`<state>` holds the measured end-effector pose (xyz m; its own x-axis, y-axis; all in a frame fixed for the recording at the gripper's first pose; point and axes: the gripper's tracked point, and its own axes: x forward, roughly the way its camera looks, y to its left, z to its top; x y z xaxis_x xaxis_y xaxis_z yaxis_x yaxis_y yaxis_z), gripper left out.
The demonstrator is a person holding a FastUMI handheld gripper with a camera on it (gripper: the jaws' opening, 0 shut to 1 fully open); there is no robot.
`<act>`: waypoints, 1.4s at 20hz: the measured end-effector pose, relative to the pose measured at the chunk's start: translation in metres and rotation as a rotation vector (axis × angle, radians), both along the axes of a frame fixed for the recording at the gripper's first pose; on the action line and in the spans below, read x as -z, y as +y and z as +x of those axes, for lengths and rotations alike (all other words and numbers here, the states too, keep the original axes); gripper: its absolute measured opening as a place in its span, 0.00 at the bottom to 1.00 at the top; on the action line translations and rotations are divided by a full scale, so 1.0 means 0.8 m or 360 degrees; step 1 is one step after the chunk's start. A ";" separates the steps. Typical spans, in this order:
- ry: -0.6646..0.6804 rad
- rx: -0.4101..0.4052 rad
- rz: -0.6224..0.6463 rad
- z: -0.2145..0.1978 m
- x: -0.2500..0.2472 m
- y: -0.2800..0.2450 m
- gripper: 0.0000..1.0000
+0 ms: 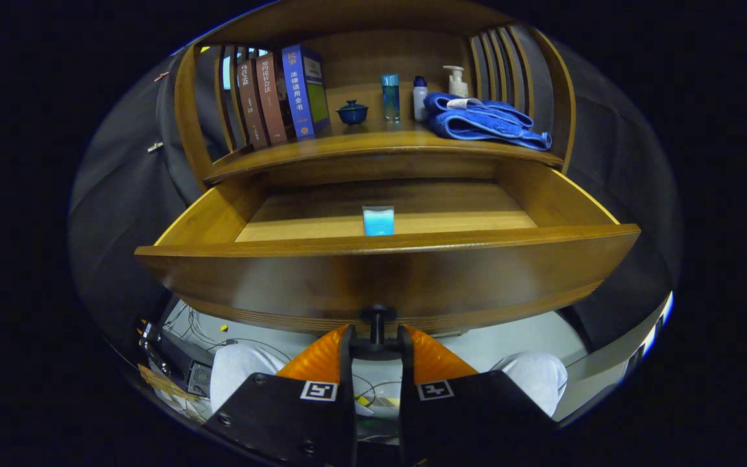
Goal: Pull open the drawer, take out the items inside it, and place them on the countertop above the cabinet.
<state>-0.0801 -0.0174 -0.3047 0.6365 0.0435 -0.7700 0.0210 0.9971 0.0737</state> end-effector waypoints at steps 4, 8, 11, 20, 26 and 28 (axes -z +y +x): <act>0.0018 -0.0017 -0.0004 -0.019 -0.003 0.004 0.30; 0.0062 -0.0032 -0.0016 -0.031 0.007 0.004 0.30; 0.0066 -0.0023 -0.0003 -0.030 0.011 0.004 0.33; -0.0132 0.0057 0.0030 -0.034 -0.089 0.006 1.00; -0.0204 -0.0018 0.0086 0.053 -0.137 0.020 1.00; -0.0114 -0.0034 0.0077 0.082 -0.125 0.019 1.00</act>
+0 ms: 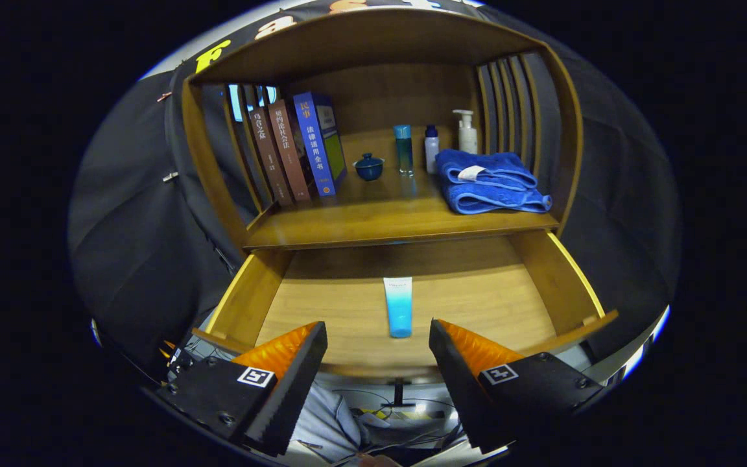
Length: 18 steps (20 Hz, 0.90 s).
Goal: Pull open the drawer, take out the items inside it, and place them on the countertop above the cabinet.
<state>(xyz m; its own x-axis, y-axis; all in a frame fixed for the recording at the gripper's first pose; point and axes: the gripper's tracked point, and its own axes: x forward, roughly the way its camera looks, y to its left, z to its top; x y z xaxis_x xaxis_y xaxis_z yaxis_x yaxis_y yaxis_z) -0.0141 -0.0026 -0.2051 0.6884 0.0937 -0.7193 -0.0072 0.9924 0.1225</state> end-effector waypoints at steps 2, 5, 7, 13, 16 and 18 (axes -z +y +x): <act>0.0084 -0.0010 -0.0033 0.027 0.017 -0.002 1.00; 0.0271 -0.0063 -0.0074 0.055 0.057 0.000 1.00; 0.0387 -0.0058 -0.0084 0.067 0.082 -0.001 1.00; 0.0770 0.0007 -0.0080 0.070 0.157 -0.011 0.99; 0.0865 -0.0019 -0.0131 0.067 0.177 -0.010 0.98; 0.0901 -0.0024 -0.0154 0.069 0.184 -0.009 0.91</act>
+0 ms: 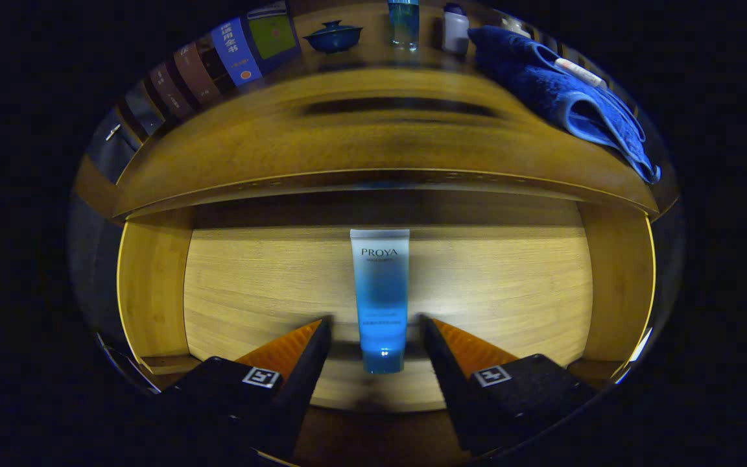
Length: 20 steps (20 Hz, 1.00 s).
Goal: Pull open the drawer, take out the items inside it, and place them on the countertop above the cabinet.
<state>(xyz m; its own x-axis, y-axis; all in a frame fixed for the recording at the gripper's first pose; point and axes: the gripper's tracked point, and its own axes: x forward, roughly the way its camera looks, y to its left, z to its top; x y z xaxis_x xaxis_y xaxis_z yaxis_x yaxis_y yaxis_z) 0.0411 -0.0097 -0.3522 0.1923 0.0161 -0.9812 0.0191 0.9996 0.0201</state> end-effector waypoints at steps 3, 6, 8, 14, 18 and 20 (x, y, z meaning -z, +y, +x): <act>0.0060 0.0009 -0.0020 0.004 0.006 -0.003 0.72; 0.0043 -0.0010 0.0001 0.006 0.016 -0.001 0.54; 0.0029 -0.0026 0.0029 0.006 0.006 0.001 0.43; -0.0052 -0.0006 0.0068 -0.010 -0.016 -0.003 0.39; -0.0201 -0.0015 0.0074 -0.032 -0.065 -0.006 0.39; -0.0299 0.0007 0.0093 -0.034 -0.100 -0.007 0.39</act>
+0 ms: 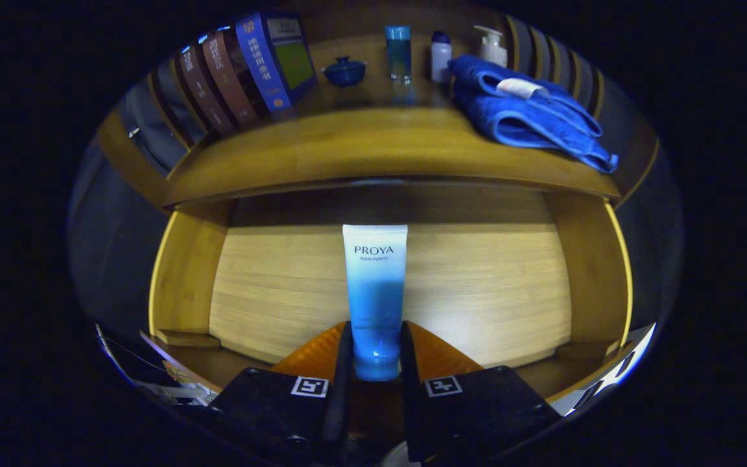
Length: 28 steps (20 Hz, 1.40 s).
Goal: Pull open the drawer, take out the items inside it, and place them on the countertop above the cabinet.
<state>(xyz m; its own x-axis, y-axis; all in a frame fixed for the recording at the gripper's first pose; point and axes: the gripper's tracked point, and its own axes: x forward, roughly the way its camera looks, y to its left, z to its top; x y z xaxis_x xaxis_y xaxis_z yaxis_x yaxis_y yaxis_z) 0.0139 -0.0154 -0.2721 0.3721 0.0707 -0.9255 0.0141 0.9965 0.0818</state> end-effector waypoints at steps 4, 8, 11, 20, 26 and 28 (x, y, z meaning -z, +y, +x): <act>-0.0207 -0.0005 0.0056 0.021 -0.067 0.004 0.39; -0.0369 -0.0049 0.0010 0.069 -0.108 0.006 0.39; -0.0438 -0.0033 -0.0008 0.129 -0.118 0.002 0.39; -0.0334 -0.0010 -0.0051 0.242 -0.062 0.000 0.39; -0.0278 0.0003 -0.0045 0.257 -0.033 -0.003 0.40; -0.0264 0.0025 -0.0020 0.257 -0.031 -0.003 0.42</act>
<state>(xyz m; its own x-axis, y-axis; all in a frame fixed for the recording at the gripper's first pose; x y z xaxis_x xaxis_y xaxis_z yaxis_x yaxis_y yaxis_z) 0.2197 -0.0180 -0.2477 0.5209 0.0526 -0.8520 0.0170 0.9973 0.0720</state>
